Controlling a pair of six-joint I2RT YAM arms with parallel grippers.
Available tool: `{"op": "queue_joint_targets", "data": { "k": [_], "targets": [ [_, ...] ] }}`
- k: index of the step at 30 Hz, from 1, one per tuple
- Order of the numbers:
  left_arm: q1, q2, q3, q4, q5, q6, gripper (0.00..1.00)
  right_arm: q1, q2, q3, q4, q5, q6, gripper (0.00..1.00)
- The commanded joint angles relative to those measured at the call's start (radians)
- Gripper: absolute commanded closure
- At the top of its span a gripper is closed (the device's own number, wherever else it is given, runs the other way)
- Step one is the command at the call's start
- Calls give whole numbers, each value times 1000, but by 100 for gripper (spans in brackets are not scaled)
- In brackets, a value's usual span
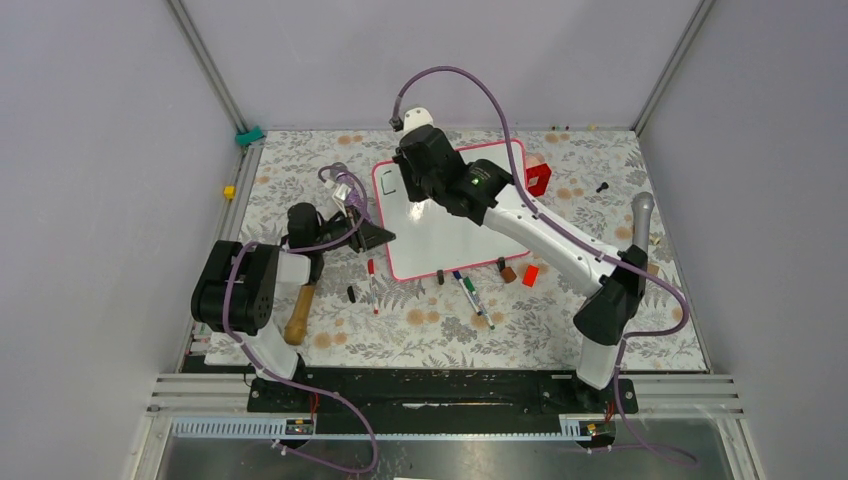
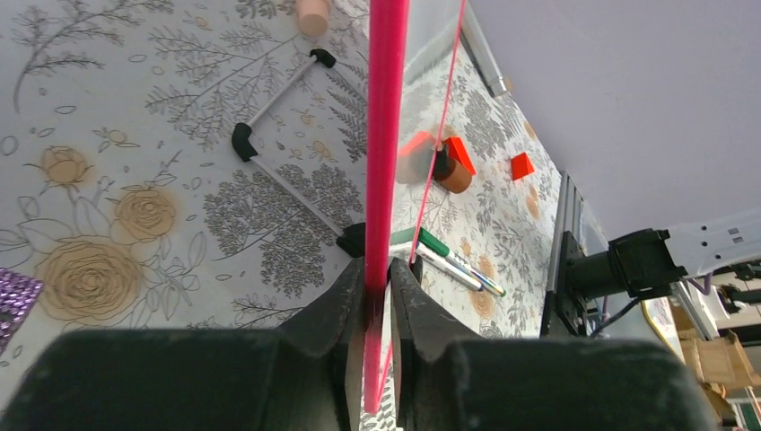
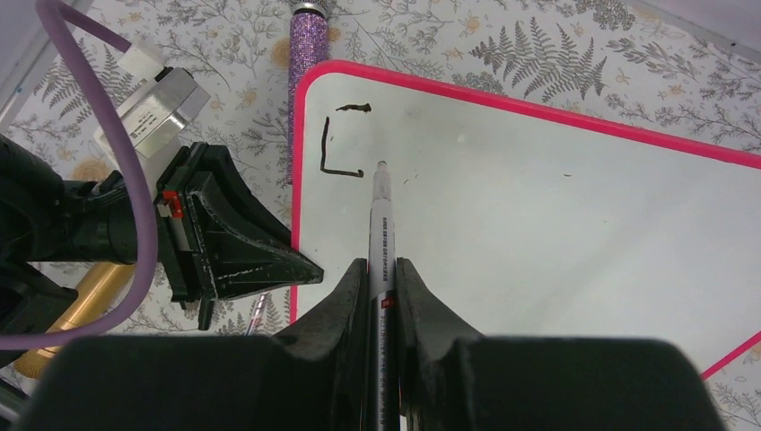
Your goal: Write a sentence on the whiteboard
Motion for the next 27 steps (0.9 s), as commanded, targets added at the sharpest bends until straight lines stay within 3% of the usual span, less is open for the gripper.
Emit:
{"op": "queue_joint_targets", "data": {
  "k": [1,4,27],
  "targets": [
    [6,9,41,37,33,8,94,-5,28,59,-19,-1,6,100],
    [7,23,49,37,40,-1,100,-5,56,89,-56,13,22,100],
    [18,47,49,62,32,-32,100,-4,118,150,-103,27,24,100]
  ]
}}
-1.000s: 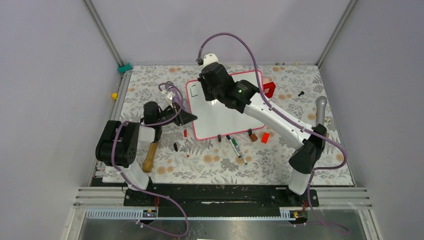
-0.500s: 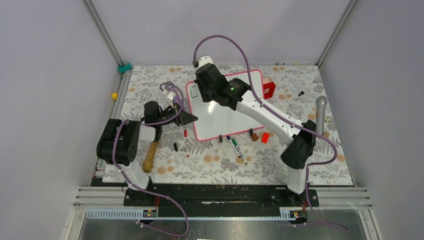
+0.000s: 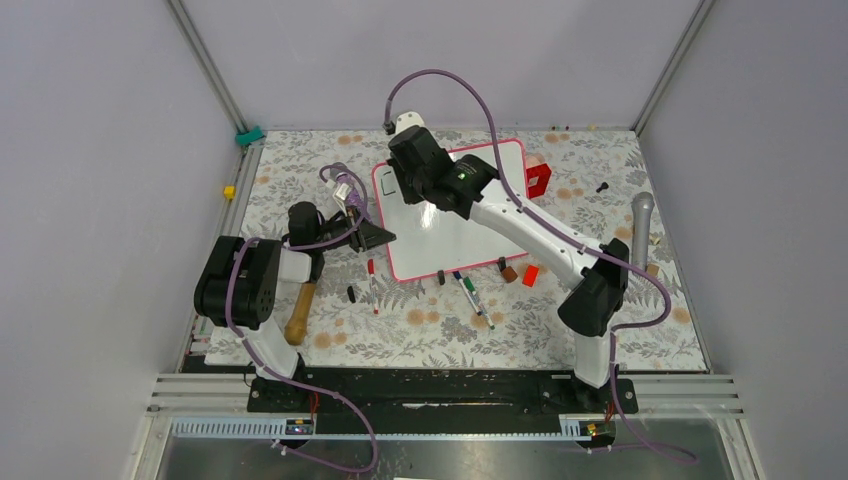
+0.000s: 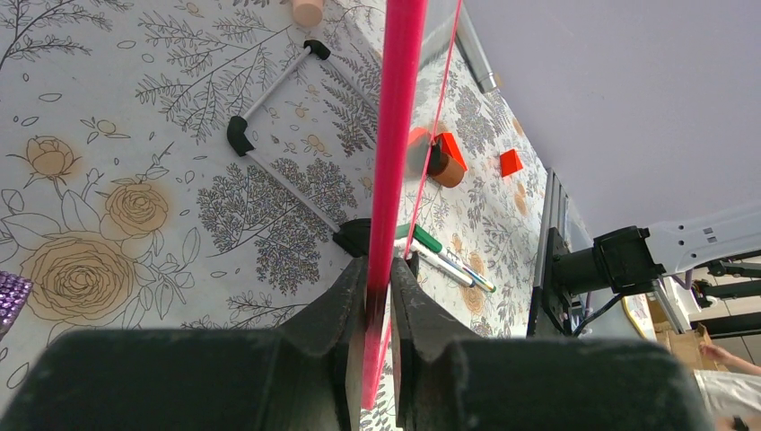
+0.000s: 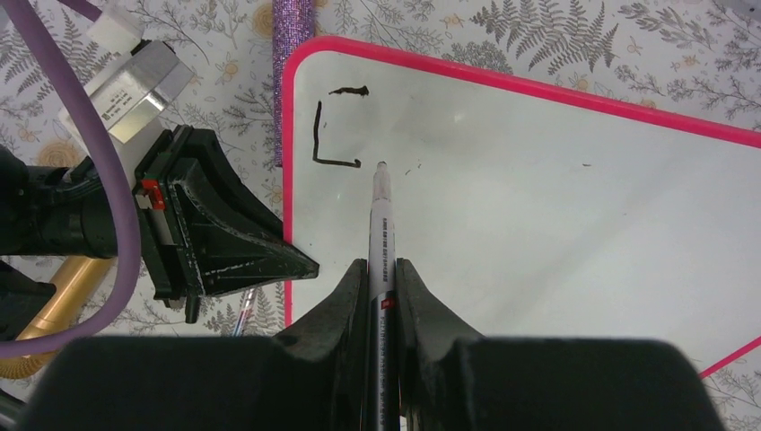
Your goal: Write a sentence on the whiteboard
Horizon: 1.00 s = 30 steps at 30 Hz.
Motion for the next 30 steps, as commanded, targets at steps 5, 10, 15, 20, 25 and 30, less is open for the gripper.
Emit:
{"op": "queue_joint_targets", "data": {
  "k": [5,10,15,20,25,30],
  "targets": [
    [8,8,30,48,-10,2,100,-4,69,131,-48,37,7,100],
    [9,6,29,49,-9,1,100,-4,96,173,-81,53,7,100],
    [9,6,29,49,-10,1,100,-4,113,198,-103,72,2,100],
    [10,5,29,49,-9,2,100,-4,119,196,-104,72,3,100],
    [9,5,30,48,-8,3,100,-4,125,197,-104,70,-1,100],
    [9,6,29,48,-8,3,100,-4,137,208,-108,76,-5,100]
  ]
}}
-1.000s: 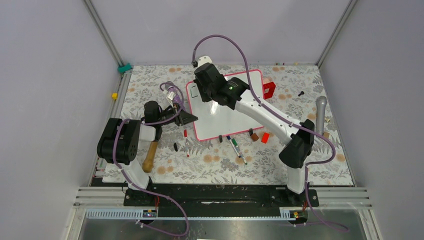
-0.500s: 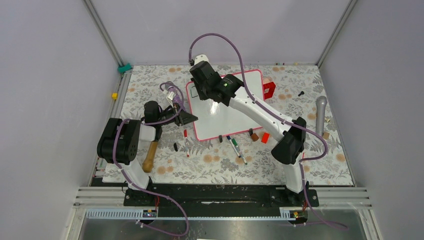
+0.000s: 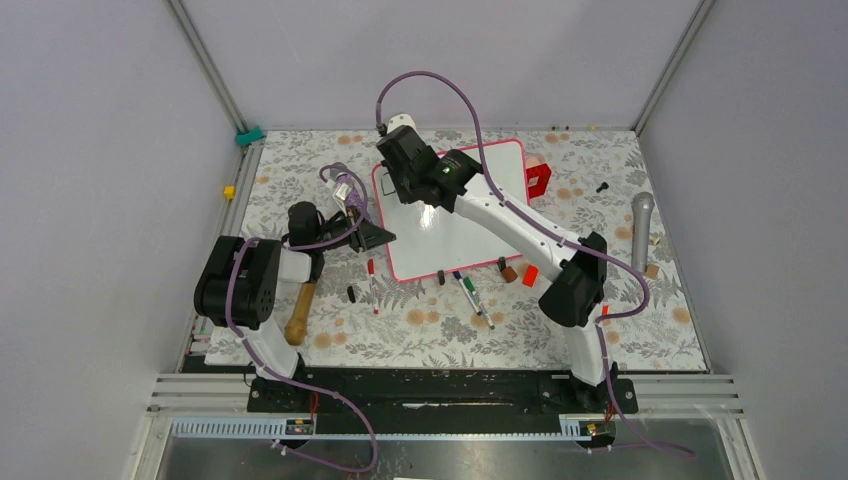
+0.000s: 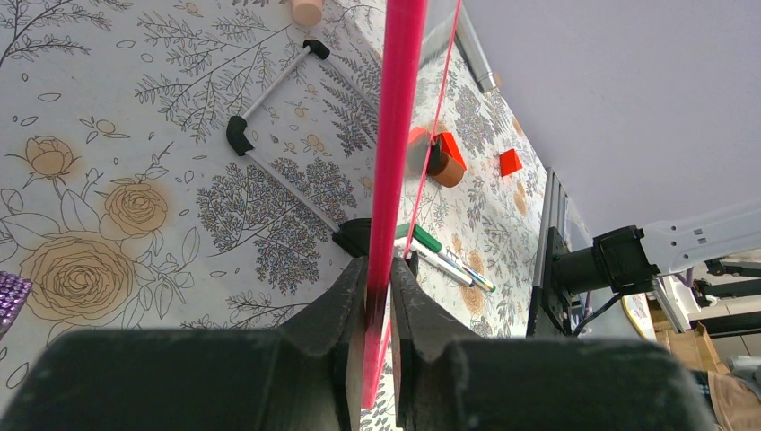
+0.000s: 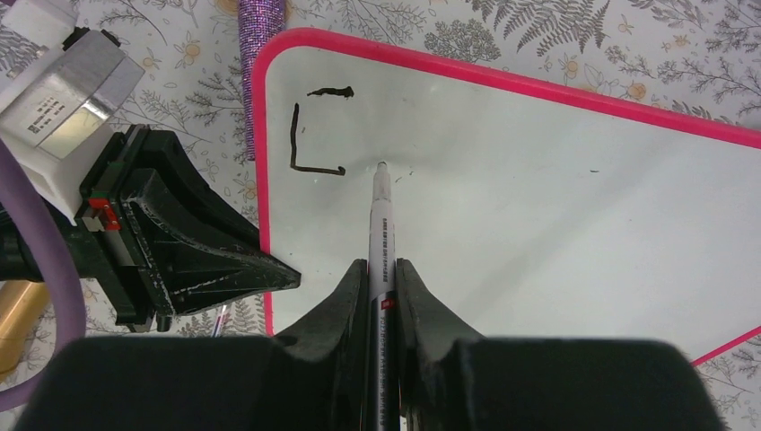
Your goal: Write a sentence on the whiteboard
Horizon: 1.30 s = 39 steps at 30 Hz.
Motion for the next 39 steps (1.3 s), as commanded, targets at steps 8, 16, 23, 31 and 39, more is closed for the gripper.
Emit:
{"op": "queue_joint_targets", "data": {
  "k": [8,16,23,31,39],
  "targets": [
    [7,6,29,50,-10,2,100,-4,17,75,-11,60,-8,100],
    [9,6,30,51,-10,2,100,-3,24,81,-11,71,-15,100],
    [7,6,29,50,-9,4,100,-4,30,83,-14,87,-17,100],
    [8,6,29,49,-9,4,100,-4,46,94,-14,87,-19,100],
    [8,6,29,51,-12,3,100,-4,60,112,-13,65,-29,100]
  ]
}}
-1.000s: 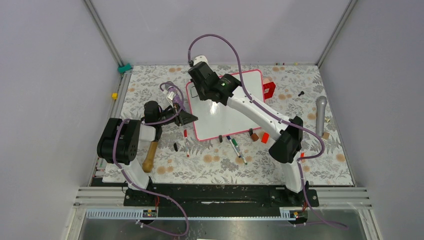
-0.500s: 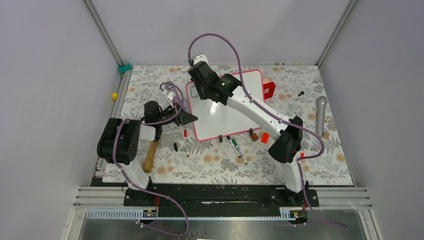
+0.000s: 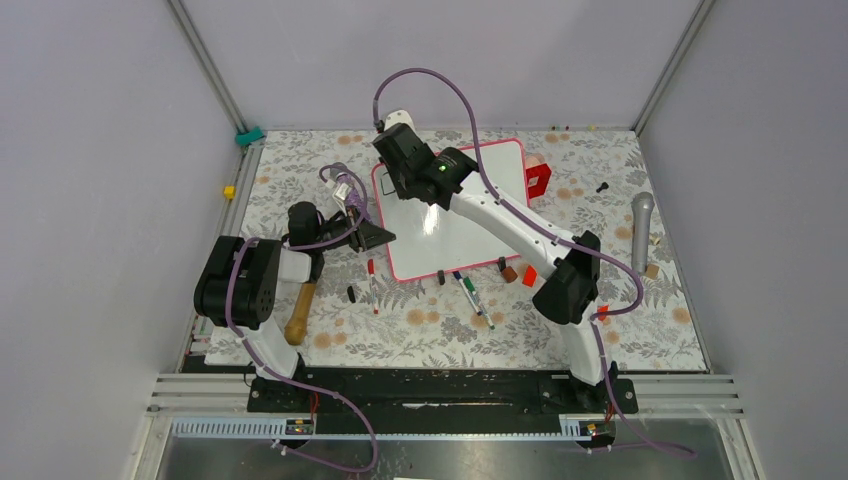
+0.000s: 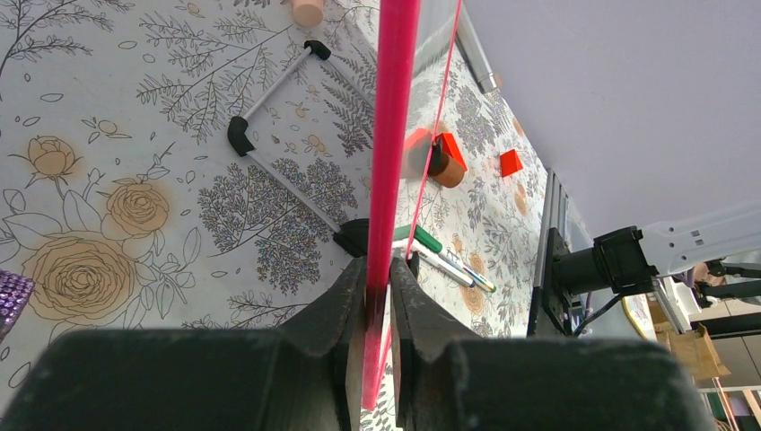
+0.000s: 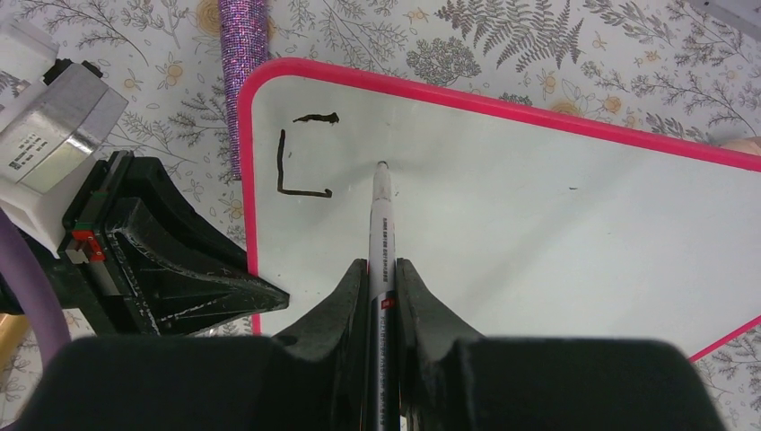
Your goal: Write a sentence on the whiteboard
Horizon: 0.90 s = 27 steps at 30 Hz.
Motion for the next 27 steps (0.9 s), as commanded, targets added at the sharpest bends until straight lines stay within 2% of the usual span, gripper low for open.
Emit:
{"op": "queue_joint_targets", "data": {
  "k": [1,27],
  "targets": [
    [8,6,29,50,-11,3,100,-4,17,52,-2,9,-17,100],
    [8,8,31,51,-10,1,100,-4,10,23,-29,-71,-45,100]
  ]
}}
